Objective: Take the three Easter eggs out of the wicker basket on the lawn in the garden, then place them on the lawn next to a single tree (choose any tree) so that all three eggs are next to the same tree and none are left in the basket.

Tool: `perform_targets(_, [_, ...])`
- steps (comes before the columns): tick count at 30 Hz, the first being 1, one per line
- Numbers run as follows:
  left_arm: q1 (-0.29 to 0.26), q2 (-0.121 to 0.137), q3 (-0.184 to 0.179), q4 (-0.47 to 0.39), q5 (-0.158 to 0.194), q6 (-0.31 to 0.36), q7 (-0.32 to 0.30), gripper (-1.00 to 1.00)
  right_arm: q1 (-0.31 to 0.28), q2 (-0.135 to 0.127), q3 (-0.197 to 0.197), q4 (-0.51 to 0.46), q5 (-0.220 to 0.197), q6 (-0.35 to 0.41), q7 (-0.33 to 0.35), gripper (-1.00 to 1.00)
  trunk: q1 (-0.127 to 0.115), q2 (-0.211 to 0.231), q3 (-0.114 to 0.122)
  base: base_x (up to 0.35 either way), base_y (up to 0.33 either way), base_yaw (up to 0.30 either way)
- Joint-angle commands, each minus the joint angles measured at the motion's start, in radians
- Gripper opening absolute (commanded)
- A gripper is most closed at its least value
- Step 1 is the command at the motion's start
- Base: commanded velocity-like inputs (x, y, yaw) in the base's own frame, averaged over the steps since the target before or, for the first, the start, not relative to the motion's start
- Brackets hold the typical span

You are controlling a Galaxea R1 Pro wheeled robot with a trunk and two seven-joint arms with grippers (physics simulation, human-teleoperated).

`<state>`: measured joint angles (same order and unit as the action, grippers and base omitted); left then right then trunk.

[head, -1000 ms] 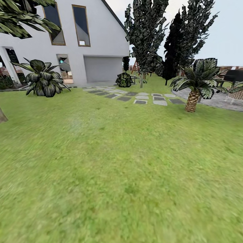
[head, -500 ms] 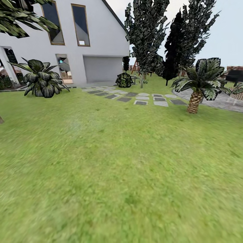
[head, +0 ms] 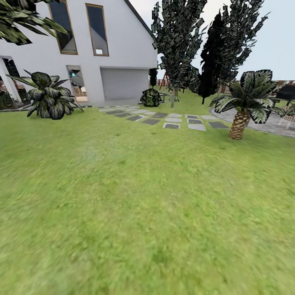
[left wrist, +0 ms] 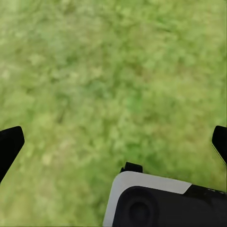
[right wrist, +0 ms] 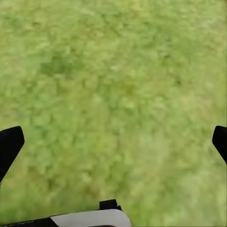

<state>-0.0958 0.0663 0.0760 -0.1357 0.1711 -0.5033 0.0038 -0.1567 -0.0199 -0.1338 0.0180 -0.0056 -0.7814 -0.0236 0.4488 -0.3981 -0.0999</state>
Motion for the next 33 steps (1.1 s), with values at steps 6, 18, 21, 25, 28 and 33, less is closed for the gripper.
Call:
perform_targets(6, [-0.001,0.0,0.007,0.001,-0.004,-0.002,-0.001,1.0,-0.001,0.0,-0.001,0.002,0.0,-0.004,-0.001,1.0,0.001,-0.002,-0.002,0.339,0.0,0.0])
perform_targets(18, [-0.001,0.0,0.007,0.001,-0.004,-0.003,-0.001,1.0,-0.001,0.0,-0.001,0.002,0.0,-0.004,-0.001,1.0,0.001,-0.002,-0.002,0.339,0.0,0.0])
perform_targets(21, [-0.001,0.0,0.007,0.001,-0.004,-0.003,-0.001,1.0,-0.001,0.0,-0.001,0.002,0.0,-0.004,-0.001,1.0,0.001,-0.002,-0.002,0.339,0.0,0.0])
perform_targets(25, [-0.001,0.0,0.007,0.001,-0.004,-0.003,-0.001,1.0,-0.001,0.0,-0.001,0.002,0.0,-0.004,-0.001,1.0,0.001,-0.002,-0.002,0.339,0.0,0.0])
perform_targets(28, [-0.001,0.0,0.007,0.001,-0.004,-0.003,-0.001,1.0,-0.001,0.0,-0.001,0.002,0.0,-0.004,-0.001,1.0,0.001,-0.002,-0.002,0.338,0.0,0.0])
perform_targets(33, [-0.001,0.0,0.007,0.001,-0.004,-0.003,-0.001,1.0,-0.001,0.0,-0.001,0.002,0.0,-0.004,-0.001,1.0,0.001,-0.002,-0.002,0.339,0.0,0.0])
